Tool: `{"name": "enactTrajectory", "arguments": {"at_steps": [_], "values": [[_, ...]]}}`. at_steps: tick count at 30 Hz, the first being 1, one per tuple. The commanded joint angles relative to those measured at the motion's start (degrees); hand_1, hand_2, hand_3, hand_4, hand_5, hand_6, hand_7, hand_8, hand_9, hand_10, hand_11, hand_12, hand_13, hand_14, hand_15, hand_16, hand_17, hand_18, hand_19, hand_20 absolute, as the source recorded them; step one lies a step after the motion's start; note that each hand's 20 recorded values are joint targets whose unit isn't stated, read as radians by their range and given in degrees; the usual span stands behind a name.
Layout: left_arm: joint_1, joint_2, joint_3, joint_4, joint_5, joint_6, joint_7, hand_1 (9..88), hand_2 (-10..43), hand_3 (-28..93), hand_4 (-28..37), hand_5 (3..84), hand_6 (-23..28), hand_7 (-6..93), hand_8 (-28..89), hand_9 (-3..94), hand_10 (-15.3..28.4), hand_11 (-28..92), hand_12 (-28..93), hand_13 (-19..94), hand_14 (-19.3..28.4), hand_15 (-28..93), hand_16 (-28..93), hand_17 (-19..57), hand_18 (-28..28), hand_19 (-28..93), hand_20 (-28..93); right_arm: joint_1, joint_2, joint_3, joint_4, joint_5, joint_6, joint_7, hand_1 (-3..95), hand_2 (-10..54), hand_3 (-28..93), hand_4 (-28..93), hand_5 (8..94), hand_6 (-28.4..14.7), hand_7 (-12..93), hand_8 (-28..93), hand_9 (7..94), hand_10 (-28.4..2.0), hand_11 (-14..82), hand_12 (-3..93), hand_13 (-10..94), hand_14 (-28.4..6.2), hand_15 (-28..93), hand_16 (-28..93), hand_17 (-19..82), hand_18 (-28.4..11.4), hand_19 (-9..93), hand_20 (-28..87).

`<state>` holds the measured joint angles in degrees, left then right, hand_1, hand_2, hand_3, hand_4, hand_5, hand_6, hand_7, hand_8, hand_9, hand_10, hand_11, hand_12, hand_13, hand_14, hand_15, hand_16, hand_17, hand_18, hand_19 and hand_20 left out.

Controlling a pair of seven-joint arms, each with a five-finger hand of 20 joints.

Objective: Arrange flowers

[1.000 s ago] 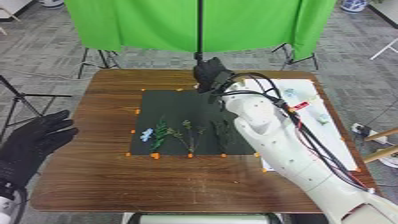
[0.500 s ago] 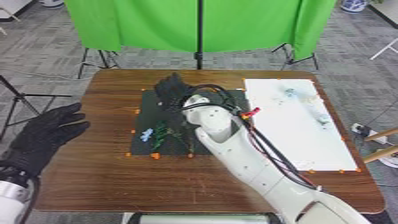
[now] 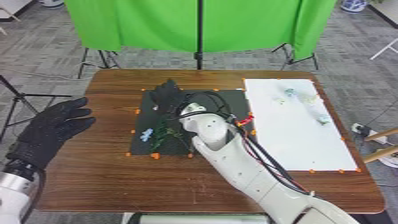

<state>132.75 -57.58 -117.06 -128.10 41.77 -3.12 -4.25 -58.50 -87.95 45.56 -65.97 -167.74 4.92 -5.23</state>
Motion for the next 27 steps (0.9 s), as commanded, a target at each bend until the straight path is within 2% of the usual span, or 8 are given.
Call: {"name": "enactTrajectory", "arguments": {"at_steps": [1,9,18,23,24,25,26,27], "values": [[-0.37,0.17,0.44,0.8,0.04,-0.78,-0.73,28.8,4.0,71,-25.8,39.7,2.4,27.3,-15,36.7,10.0,36,12,30,14.7,49,-9,-5.4,22.4,54,-2,0.4,-1.48,0.45,0.68,-9.59,0.23,1.34,46.8,-9.5,82,-28,66.8,1.6,48,-15,82.8,-2.8,18.7,47.5,71,-1.5,55,36,30,-15.8,80,40],[-0.23,0.66,0.56,0.88,-0.22,-0.59,-0.35,29.2,4.2,70,-25.1,40.4,3.7,23.7,-13,36.2,11.4,32,13,29,15.6,47,-7,-5.7,22.3,54,-2,1.45,-0.63,-1.54,-0.1,-7.52,-1.34,5.74,41.6,-9.5,81,-28,61.8,1.7,48,-17,77.9,-3.2,20.8,45.5,68,-2.6,60,30,29,-15.8,80,41],[0.24,0.22,0.39,0.65,-0.19,-0.63,-0.45,29.4,4.5,71,-24.8,40.8,5.4,18.8,-11,35.4,12.4,28,15,28,16.4,43,-5,-6.3,22.4,53,0,1.89,-0.07,-3.45,-2.6,-3.27,-0.56,8.41,38.4,-9.5,82,-28,62.0,1.8,46,-16,76.2,-3.8,26.3,42.2,67,-3.3,63,24,29,-15.8,80,41],[2.5,-1.27,-0.45,-0.33,-0.04,0.13,0.52,29.6,5.1,70,-24.2,41.0,6.8,13.1,-8,34.3,13.0,22,16,27,16.7,39,-3,-6.5,22.4,52,1,3.61,2.9,-3.3,-6.48,1.67,-1.78,7.63,34.3,-8.9,84,-28,61.7,2.3,43,-15,73.0,-4.6,33.8,36.3,67,-3.4,63,24,29,-15.9,80,42],[3.02,-1.58,-0.56,-0.43,-0.02,0.28,1.15,29.5,5.2,70,-23.9,40.9,6.9,12.5,-8,34.2,13.0,22,16,27,16.7,38,-2,-6.4,22.3,52,1,4.44,3.77,-2.95,-7.09,2.87,-2.2,7.46,32.7,-8.6,85,-28,61.4,2.4,42,-16,71.4,-4.9,35.4,34.8,67,-3.5,64,24,29,-15.8,80,42],[2.83,-1.95,-0.64,-0.44,0.05,0.31,0.44,29.6,5.3,69,-23.8,40.9,6.8,12.4,-7,34.4,13.0,22,17,27,16.5,38,-2,-6.4,22.3,52,1,4.56,4.62,-1.76,-7.81,3.72,-3.41,7.15,31.5,-8.2,86,-28,61.3,2.4,40,-17,70.5,-5.4,36.8,33.6,66,-3.8,64,24,29,-15.9,80,42],[3.61,-2.07,-0.68,-0.66,0.0,0.77,1.3,29.6,5.3,69,-23.7,40.8,6.8,12.4,-7,34.4,13.0,22,17,27,16.5,38,-2,-6.4,22.3,52,2,5.21,6.1,-1.72,-8.58,5.16,-3.39,7.79,30.9,-7.9,86,-28,61.0,2.5,40,-18,69.5,-5.8,38.1,32.0,65,-3.9,64,24,28,-15.9,80,42],[3.59,-2.33,-0.67,-0.62,-0.01,0.74,1.23,29.5,5.4,69,-23.6,40.8,6.7,12.4,-7,34.4,13.0,22,17,27,16.5,38,-2,-6.4,22.3,52,2,5.25,7.31,-0.34,-9.47,5.36,-4.46,7.9,28.9,-7.1,88,-28,59.6,2.4,38,-23,65.3,-6.8,40.9,28.4,63,-4.4,65,23,28,-15.7,79,42]]}}
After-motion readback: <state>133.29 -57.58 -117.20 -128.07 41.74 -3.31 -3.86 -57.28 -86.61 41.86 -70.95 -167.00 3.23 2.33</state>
